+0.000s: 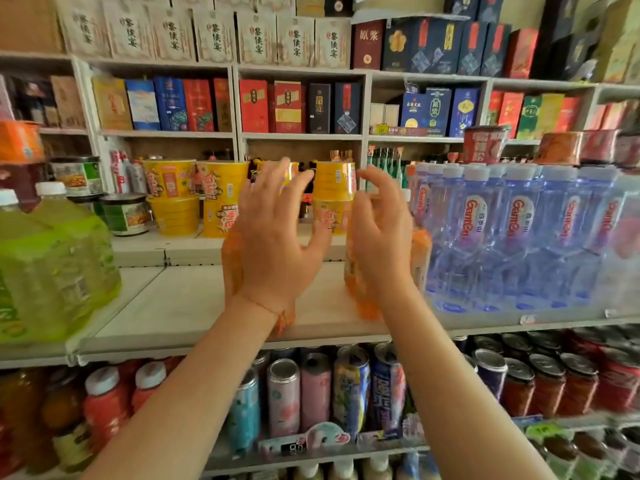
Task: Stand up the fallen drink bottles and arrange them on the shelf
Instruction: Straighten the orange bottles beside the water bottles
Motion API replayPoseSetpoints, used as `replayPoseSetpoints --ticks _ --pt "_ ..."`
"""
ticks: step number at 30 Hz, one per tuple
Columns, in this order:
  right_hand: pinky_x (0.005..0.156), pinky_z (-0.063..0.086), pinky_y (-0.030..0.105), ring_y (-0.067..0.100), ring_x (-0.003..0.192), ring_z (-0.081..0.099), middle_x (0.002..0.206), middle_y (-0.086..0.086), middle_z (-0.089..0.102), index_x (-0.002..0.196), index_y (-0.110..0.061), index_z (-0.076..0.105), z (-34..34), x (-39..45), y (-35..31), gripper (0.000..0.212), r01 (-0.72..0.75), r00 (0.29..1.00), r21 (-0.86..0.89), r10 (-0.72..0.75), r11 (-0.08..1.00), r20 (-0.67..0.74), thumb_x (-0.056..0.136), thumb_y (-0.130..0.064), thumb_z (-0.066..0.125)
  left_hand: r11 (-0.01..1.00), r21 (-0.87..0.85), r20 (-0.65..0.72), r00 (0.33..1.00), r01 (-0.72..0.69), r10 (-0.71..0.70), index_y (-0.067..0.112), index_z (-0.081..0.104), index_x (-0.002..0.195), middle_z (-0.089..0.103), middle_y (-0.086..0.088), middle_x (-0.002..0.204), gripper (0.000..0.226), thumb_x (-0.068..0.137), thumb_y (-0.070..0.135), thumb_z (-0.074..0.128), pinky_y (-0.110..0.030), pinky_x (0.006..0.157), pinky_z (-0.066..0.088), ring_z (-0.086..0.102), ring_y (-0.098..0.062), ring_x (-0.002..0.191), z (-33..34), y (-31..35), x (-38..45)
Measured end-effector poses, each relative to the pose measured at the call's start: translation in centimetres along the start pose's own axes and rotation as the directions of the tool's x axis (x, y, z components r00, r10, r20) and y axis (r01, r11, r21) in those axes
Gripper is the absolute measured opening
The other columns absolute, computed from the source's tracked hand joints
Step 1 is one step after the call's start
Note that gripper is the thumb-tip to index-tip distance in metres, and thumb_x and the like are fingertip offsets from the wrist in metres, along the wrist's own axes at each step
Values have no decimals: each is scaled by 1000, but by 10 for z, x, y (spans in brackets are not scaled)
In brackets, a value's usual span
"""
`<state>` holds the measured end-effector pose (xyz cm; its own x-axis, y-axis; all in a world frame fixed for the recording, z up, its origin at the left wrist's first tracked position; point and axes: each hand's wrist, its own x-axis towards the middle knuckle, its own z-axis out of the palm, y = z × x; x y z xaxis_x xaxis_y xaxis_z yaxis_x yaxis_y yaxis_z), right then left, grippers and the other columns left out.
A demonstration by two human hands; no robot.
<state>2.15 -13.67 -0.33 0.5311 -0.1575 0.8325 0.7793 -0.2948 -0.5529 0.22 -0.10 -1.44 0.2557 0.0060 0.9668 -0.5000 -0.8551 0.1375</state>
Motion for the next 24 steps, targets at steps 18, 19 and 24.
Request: replayPoseSetpoints --ticks 18,19,24 --pt "86 53 43 28 87 67 98 13 71 104 -14 71 -62 22 109 51 -810 586 399 625 431 515 90 -57 48 789 -328 573 774 519 -271 37 52 136 63 10 124 61 80 61 58 -42 99 52 60 -11 114 93 47 17" --pt "85 53 42 27 85 67 96 13 72 104 -14 71 -60 21 107 50 -805 594 398 607 441 529 86 -56 50 827 -293 565 784 481 -256 37 51 134 63 9 121 58 82 61 56 -43 96 52 60 -12 111 90 45 17" --pt "84 56 43 27 90 73 100 13 76 109 -17 73 -34 10 94 51 -801 594 354 565 483 572 102 -53 38 988 87 452 878 128 -154 23 15 158 62 2 104 82 93 58 53 -36 78 53 62 -21 91 65 40 21"
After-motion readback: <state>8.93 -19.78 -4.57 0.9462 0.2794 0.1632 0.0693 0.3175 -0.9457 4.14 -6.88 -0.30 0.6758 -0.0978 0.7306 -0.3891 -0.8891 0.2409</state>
